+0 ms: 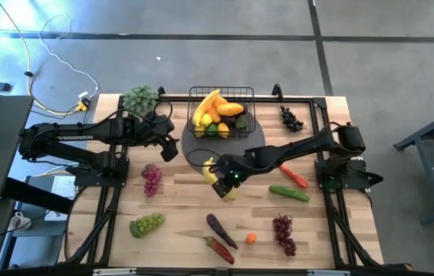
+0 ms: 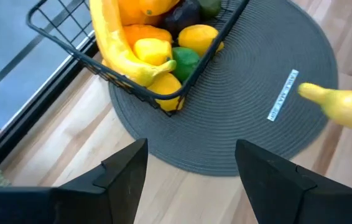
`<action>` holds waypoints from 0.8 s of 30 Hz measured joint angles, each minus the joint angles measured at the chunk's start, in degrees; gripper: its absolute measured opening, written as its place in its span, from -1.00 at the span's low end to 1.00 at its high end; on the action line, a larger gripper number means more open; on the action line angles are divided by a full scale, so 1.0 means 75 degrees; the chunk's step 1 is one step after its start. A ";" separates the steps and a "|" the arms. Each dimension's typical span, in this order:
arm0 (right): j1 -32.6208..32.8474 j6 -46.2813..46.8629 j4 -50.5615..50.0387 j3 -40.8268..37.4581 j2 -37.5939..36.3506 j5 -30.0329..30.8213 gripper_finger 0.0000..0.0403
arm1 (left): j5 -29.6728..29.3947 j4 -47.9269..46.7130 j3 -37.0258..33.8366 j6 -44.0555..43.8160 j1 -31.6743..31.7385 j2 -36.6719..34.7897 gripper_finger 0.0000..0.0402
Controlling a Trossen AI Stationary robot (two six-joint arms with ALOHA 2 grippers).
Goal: Build produce basket
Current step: Put the yellow banana into the black wire basket
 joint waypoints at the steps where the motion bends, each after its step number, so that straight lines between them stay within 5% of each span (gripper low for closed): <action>1: 0.0000 0.0003 0.0110 0.0000 -0.0049 0.0031 -0.50 | -0.0035 -0.0035 0.0000 -0.0002 0.0000 0.0000 0.15; 13: -0.0157 0.0373 0.1760 0.0003 -0.0224 0.0965 -0.49 | -0.0123 -0.0401 0.0000 0.0000 0.0000 0.0000 0.15; 24: -0.1013 0.0446 0.2846 0.0003 -0.0277 0.2620 -0.49 | -0.0714 -0.0614 0.0000 0.0140 0.0127 0.0000 0.15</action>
